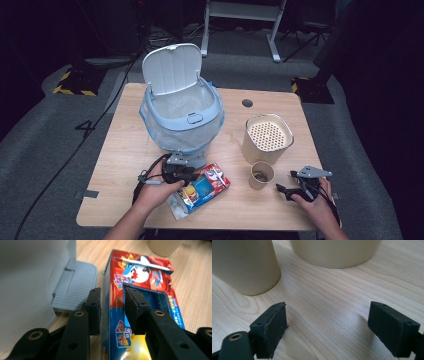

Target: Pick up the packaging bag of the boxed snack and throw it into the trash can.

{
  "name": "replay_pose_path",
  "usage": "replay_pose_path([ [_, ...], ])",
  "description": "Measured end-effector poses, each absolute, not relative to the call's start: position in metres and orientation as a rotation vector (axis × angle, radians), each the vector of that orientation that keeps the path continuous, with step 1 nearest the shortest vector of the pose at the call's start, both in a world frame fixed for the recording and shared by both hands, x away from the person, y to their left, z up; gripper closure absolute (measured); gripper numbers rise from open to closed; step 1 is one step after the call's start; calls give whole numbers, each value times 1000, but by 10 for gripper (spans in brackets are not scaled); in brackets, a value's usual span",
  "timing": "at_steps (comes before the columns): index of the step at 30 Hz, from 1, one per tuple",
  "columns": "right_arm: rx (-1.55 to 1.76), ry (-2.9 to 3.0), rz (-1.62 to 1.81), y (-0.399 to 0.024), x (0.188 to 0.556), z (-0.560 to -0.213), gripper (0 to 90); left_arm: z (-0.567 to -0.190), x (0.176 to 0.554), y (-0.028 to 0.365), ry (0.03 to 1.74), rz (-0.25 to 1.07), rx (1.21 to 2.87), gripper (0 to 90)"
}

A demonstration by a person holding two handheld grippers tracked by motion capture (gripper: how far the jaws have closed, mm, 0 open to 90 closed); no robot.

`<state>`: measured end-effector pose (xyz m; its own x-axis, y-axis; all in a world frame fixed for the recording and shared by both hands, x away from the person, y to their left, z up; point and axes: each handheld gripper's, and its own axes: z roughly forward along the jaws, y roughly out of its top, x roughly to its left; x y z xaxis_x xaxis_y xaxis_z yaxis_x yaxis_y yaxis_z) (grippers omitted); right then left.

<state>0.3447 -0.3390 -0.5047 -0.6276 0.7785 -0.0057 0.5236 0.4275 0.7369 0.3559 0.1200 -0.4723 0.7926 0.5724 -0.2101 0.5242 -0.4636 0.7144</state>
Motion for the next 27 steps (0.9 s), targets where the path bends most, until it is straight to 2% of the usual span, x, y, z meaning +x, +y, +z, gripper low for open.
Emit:
replay_pose_path([
  [4, 1114, 2341, 1026, -339, 345, -505, 156, -473, 357, 118, 814, 75, 2171, 733],
  [15, 1114, 2341, 1025, -339, 345, -505, 156, -469, 354, 116, 840, 113, 2193, 767],
  [27, 1115, 2341, 1026, -339, 345, -505, 156, -445, 343, 117, 776, 142, 2042, 770],
])
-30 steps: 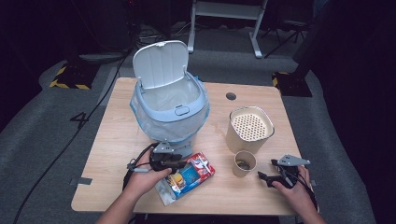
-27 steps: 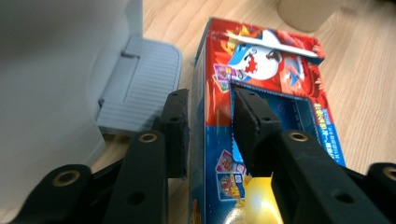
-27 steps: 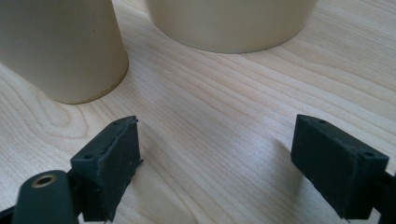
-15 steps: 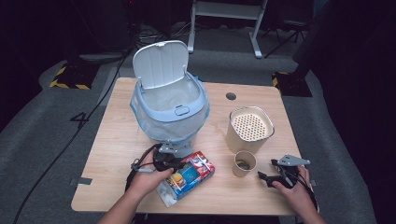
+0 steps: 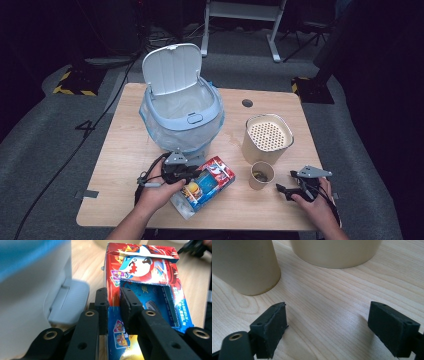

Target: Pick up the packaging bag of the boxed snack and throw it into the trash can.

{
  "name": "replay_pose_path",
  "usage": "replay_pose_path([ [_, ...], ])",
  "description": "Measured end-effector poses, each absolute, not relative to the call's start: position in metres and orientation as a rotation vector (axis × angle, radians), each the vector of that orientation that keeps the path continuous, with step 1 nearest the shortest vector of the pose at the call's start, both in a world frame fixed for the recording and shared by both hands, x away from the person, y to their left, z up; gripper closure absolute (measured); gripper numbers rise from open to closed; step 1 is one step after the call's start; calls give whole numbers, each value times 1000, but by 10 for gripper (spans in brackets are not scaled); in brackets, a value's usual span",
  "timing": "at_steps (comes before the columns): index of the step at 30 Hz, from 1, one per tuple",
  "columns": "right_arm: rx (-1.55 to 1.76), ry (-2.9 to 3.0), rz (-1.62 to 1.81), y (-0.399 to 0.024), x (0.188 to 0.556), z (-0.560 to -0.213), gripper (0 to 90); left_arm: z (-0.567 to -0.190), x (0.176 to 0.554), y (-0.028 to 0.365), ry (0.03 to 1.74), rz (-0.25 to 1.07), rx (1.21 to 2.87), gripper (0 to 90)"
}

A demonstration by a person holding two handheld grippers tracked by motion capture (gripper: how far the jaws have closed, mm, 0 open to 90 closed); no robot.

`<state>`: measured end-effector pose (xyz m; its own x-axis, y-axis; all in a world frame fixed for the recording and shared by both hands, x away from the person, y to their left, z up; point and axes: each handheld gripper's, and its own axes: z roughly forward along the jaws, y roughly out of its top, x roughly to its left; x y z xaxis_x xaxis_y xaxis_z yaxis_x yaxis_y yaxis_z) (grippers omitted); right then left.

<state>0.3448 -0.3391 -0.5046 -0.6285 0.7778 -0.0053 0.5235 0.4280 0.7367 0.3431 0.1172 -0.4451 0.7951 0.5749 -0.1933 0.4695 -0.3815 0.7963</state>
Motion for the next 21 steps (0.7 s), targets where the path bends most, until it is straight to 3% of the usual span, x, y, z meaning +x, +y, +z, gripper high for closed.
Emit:
replay_pose_path([
  [21, 1114, 2341, 1026, -339, 345, -505, 156, -388, 333, 116, 660, 214, 1844, 776],
])
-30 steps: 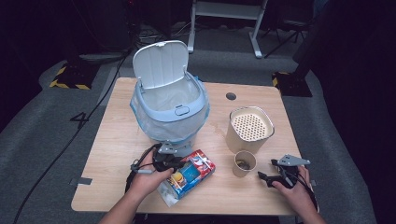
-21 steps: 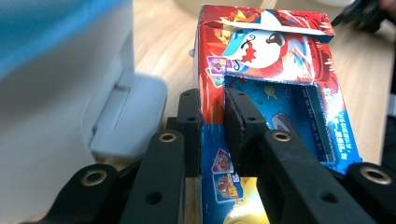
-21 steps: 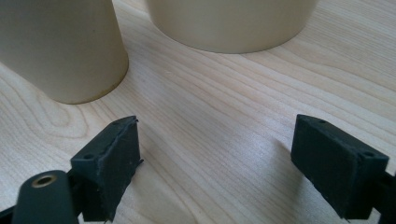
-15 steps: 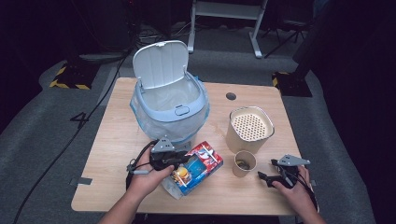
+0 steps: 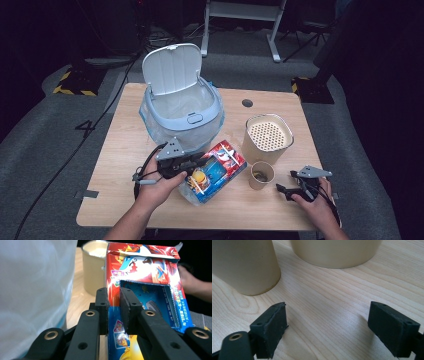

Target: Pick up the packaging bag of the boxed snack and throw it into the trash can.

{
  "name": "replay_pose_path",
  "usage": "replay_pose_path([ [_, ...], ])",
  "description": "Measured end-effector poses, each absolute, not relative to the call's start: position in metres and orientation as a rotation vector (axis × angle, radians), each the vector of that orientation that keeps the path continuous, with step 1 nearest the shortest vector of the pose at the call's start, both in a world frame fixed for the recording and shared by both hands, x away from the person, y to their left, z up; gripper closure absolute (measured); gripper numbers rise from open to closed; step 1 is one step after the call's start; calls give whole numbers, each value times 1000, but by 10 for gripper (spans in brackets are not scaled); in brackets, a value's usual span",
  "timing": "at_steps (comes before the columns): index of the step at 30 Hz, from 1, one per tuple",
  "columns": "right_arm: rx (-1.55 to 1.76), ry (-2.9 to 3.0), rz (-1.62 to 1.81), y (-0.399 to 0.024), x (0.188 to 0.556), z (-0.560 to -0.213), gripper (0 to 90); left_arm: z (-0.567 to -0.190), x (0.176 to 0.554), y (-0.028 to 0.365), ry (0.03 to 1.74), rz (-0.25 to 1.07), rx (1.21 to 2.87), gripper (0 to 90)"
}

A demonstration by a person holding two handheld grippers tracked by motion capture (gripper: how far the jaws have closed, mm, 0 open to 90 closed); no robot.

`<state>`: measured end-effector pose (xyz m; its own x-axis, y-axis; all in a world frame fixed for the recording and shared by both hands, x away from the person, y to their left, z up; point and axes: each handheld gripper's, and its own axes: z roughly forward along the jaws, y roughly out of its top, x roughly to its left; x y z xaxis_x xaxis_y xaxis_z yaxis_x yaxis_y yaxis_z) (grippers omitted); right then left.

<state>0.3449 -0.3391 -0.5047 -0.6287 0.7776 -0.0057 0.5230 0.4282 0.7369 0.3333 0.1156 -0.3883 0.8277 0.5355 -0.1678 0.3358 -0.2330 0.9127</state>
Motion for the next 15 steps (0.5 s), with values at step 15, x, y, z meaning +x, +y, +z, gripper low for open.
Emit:
replay_pose_path([
  [15, 1114, 2341, 1025, -339, 345, -505, 156, -344, 331, 116, 589, 314, 1778, 809],
])
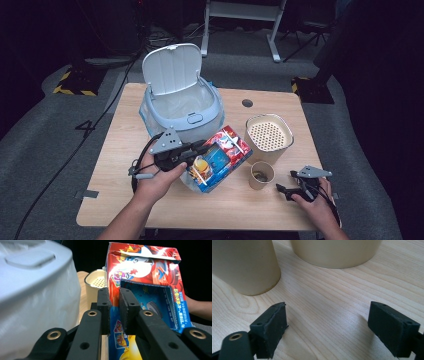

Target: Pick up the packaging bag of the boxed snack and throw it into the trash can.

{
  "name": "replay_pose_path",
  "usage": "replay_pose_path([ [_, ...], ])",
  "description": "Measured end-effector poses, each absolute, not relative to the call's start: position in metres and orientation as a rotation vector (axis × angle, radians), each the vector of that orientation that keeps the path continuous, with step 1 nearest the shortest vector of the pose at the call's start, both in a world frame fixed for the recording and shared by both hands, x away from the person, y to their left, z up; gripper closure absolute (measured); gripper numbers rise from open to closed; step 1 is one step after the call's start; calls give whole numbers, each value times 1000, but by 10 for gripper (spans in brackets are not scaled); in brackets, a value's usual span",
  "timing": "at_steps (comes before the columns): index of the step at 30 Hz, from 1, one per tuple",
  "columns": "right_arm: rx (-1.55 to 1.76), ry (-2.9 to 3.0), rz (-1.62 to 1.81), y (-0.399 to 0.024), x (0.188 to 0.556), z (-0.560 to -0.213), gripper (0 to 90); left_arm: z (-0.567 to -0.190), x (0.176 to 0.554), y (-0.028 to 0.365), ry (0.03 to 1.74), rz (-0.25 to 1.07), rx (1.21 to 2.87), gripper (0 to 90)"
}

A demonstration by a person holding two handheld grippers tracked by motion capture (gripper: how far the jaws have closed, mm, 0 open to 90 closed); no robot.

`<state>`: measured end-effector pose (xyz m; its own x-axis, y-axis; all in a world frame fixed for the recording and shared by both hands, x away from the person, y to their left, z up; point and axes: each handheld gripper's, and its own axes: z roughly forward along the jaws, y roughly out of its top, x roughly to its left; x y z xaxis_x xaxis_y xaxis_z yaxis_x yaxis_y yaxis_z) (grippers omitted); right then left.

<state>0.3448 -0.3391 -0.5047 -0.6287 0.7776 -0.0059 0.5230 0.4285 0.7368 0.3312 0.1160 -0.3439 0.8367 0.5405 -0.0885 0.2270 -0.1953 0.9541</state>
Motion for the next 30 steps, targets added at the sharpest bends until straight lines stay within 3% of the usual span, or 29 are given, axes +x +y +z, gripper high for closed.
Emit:
replay_pose_path([
  [2, 1114, 2341, 1025, -339, 345, -505, 156, -341, 331, 116, 584, 314, 1777, 887],
  [12, 1114, 2341, 1025, -339, 345, -505, 156, -315, 332, 115, 548, 349, 1746, 893],
  [30, 1113, 2341, 1025, -339, 345, -505, 156, -270, 347, 135, 575, 481, 1543, 892],
])
